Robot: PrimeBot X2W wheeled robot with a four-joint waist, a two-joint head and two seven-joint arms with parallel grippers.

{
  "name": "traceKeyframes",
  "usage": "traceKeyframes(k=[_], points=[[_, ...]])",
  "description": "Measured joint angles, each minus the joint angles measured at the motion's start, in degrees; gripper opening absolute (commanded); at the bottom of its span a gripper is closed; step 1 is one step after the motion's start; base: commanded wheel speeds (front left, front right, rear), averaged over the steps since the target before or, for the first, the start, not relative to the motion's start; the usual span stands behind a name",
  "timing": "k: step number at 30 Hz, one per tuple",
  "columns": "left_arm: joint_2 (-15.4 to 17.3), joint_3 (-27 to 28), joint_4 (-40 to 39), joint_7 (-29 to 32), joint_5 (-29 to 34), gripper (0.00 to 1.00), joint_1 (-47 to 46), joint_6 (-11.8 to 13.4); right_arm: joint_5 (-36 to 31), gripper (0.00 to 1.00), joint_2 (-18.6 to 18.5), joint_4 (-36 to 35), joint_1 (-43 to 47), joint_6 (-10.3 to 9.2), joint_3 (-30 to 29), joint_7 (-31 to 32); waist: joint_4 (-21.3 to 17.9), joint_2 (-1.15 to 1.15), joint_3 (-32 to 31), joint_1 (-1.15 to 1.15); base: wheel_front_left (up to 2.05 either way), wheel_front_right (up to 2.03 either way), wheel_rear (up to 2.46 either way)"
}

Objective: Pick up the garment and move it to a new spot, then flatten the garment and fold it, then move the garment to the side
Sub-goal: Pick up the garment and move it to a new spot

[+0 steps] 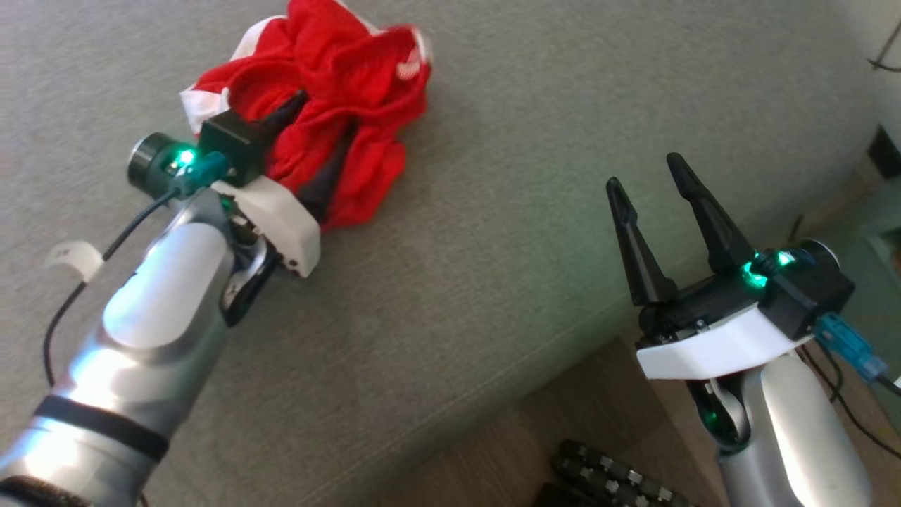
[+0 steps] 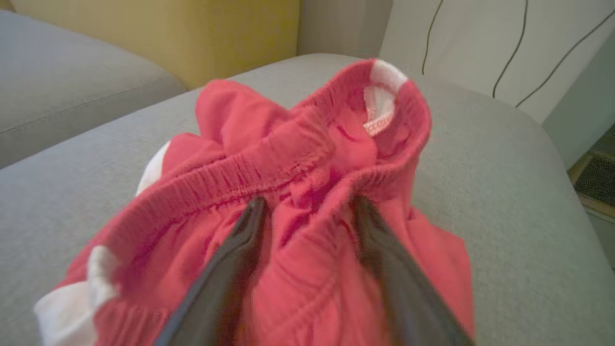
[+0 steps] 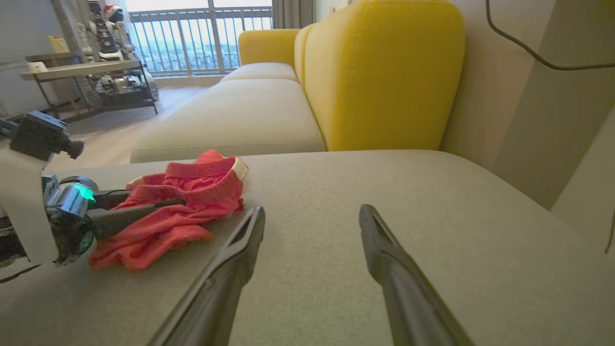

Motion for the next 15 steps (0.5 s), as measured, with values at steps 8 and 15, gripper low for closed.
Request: traceKeyframes(k=[8, 15], points=[[-4.03, 2.81, -2.22, -1.97, -1.09, 1.0, 1.94, 2.31, -2.01, 1.0, 0.0, 0.6, -0.04, 0.0, 0.07, 0.0, 6.51, 0.0, -3.17, 0.0, 0.0, 0.0, 0.0], [-5.75, 9.85, -14.6, -1.97, 0.2, 1.0, 14.43, 8.58, -3.83, 1.0, -0.04, 2.46, 0.73, 0.0, 0.21, -0.01, 14.24, 0.0, -7.39, -0.01, 0.0, 0.0, 0.0]])
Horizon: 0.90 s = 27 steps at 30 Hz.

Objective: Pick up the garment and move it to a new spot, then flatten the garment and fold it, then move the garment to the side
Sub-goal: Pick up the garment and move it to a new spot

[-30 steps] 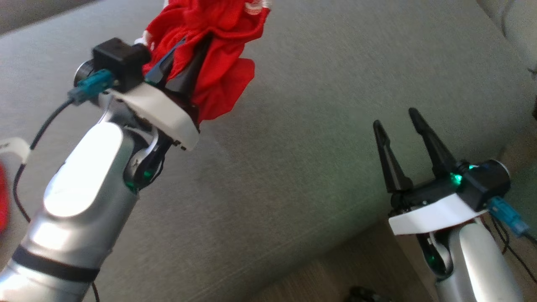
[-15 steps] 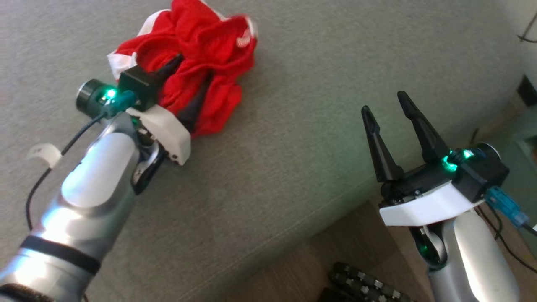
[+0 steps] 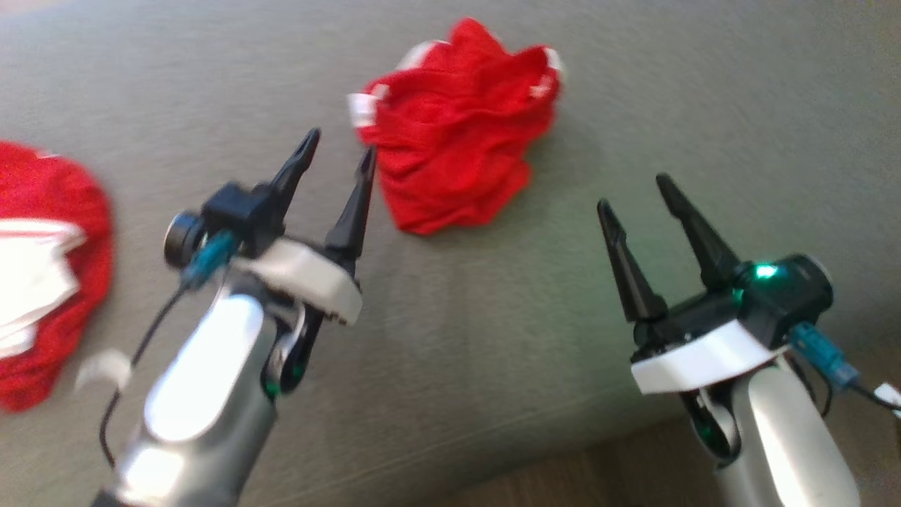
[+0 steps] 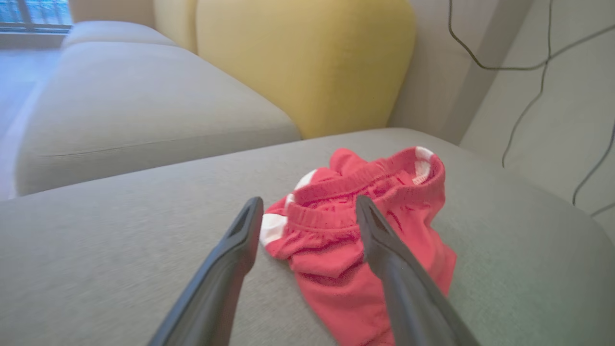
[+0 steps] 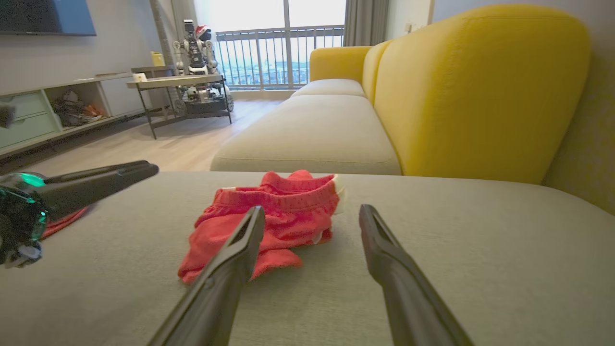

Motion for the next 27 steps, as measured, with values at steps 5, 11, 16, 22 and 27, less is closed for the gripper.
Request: traceKeyframes(k=[5, 11, 16, 22, 27], points=[[-1.01, 4.61, -7.83, -0.25, 2.56, 1.0, 8.86, 2.3, -0.43, 1.0, -0.02, 1.8, 1.99, 0.0, -0.05, 0.01, 5.83, 0.0, -3.39, 0.0, 0.0, 0.0, 0.0], [-2.97, 11.65, -14.22, -0.26, 5.39, 1.0, 18.75, 5.66, -0.43, 1.0, -0.01, 3.25, 4.3, 0.0, -0.73, 0.01, 11.07, 0.0, -8.62, 0.0, 0.0, 0.0, 0.0], [-4.43, 16.13, -17.7, -0.37, 7.69, 1.0, 25.66, 8.46, -0.43, 1.0, -0.01, 3.92, 7.32, 0.0, -1.79, 0.01, 13.49, 0.0, -12.17, -0.01, 0.0, 0.0, 0.0], [-5.47, 19.75, -21.45, -0.36, 11.43, 1.0, 35.38, 9.25, -0.54, 1.0, 0.01, 3.91, 11.39, 0.0, -4.16, 0.01, 16.26, 0.0, -16.28, -0.01, 0.0, 0.0, 0.0], [-5.95, 20.85, -23.15, -0.36, 14.83, 1.0, 39.99, 7.0, -0.76, 1.0, 0.07, 3.28, 14.0, 0.0, -5.38, 0.01, 17.73, 0.0, -18.46, 0.0, 0.0, 0.0, 0.0]])
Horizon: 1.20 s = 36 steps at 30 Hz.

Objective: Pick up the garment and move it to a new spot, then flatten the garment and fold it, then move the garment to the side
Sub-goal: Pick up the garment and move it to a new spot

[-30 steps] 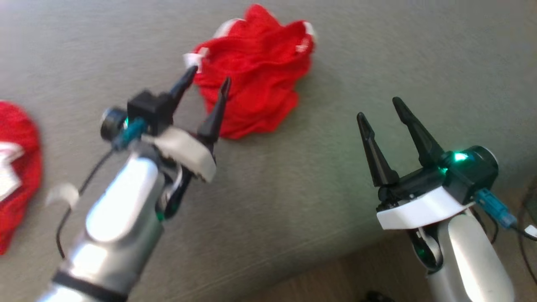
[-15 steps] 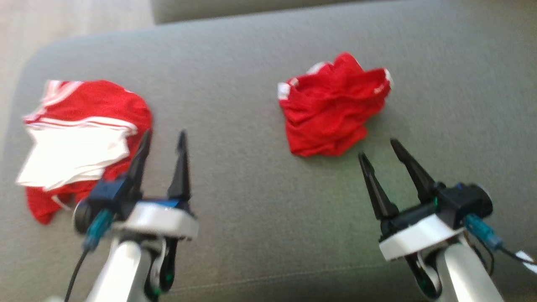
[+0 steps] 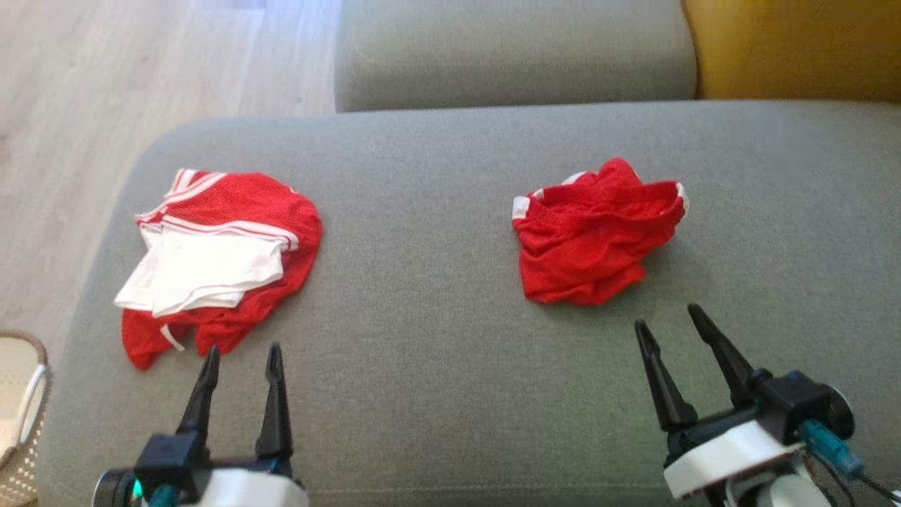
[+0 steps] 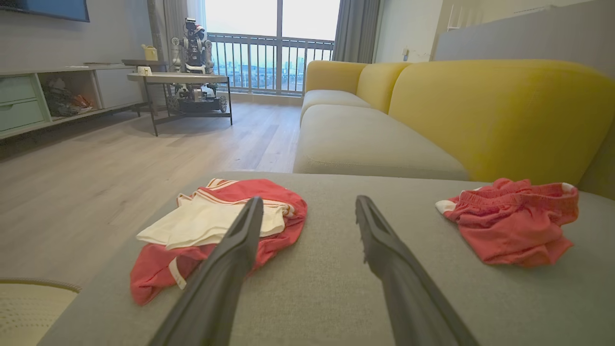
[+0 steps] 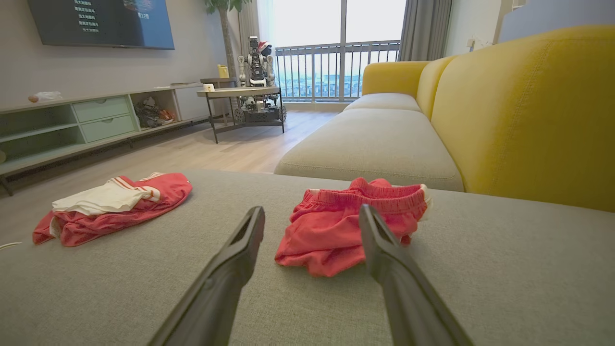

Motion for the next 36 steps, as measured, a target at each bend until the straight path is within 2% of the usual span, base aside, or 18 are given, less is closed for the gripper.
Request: traceKeyframes(k=[9, 20, 36], points=[[-0.74, 2.45, -0.11, 0.0, 3.54, 1.0, 3.74, -2.5, -0.19, 1.0, 0.03, -0.64, 1.87, 0.0, -0.02, 0.0, 0.37, 0.0, -1.58, 0.0, 0.0, 0.0, 0.0], [-1.76, 3.6, 0.21, 0.0, 5.33, 1.0, 3.93, -4.03, -0.16, 1.0, 0.04, -0.62, 2.42, 0.0, 0.05, 0.0, -0.35, 0.0, -1.97, 0.0, 0.0, 0.0, 0.0], [-2.34, 3.72, 0.48, 0.0, 5.65, 1.0, 3.93, -4.3, -0.18, 1.0, 0.04, -0.33, 2.74, 0.0, 0.09, 0.0, -1.09, 0.0, -1.83, 0.01, 0.0, 0.0, 0.0]])
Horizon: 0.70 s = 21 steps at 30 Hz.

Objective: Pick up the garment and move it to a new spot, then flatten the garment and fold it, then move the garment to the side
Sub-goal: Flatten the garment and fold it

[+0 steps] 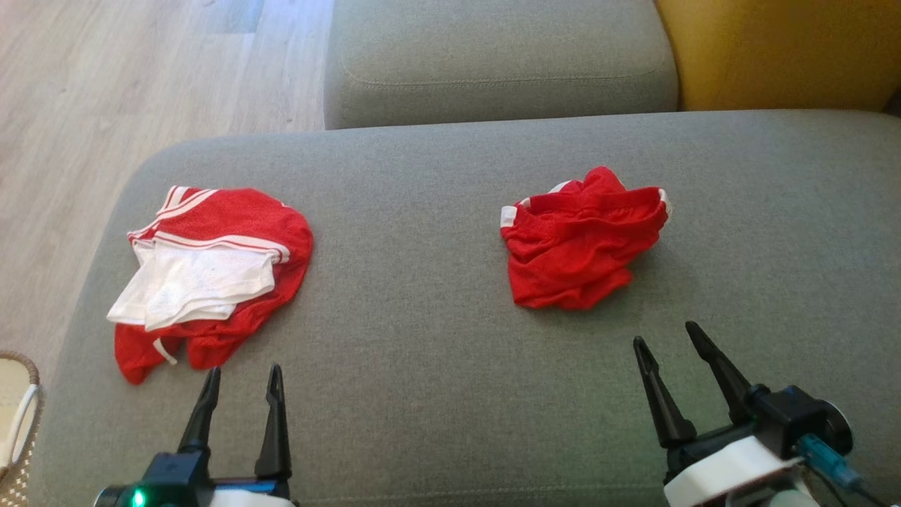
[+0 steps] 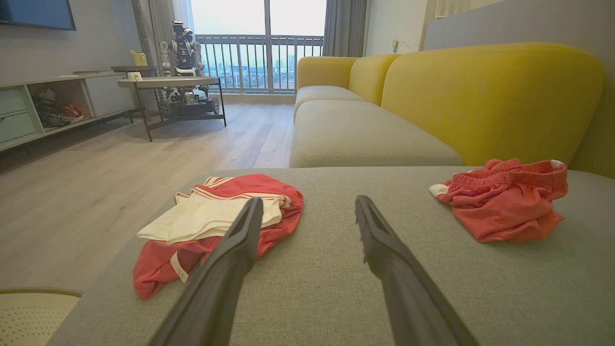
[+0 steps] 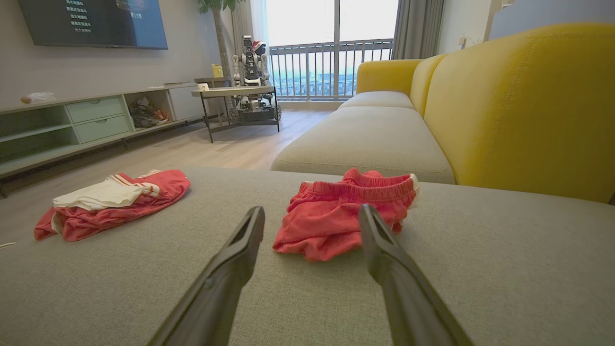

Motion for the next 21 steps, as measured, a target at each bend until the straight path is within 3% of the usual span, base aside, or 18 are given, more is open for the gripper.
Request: traceKeyframes(k=[12, 17, 21], points=[[-0.14, 0.08, 0.49, 0.0, -0.09, 1.0, -0.15, 0.01, -0.01, 1.0, 0.0, 0.1, -0.1, 0.0, 0.31, 0.0, -1.4, 0.0, 0.5, 0.0, 0.0, 0.0, 0.0], [-0.16, -1.11, 1.48, 0.0, -1.44, 1.0, -2.34, -0.96, -0.08, 1.0, 0.0, 0.02, -0.53, 0.0, 0.53, 0.0, -3.2, 0.0, 1.3, 0.0, 0.0, 0.0, 0.0], [-0.22, -4.93, 3.35, 0.0, -3.22, 1.0, -9.01, -3.15, -0.35, 1.0, 0.01, -0.32, -1.8, 0.0, 0.52, 0.0, -5.86, 0.0, 2.65, 0.0, 0.0, 0.0, 0.0]])
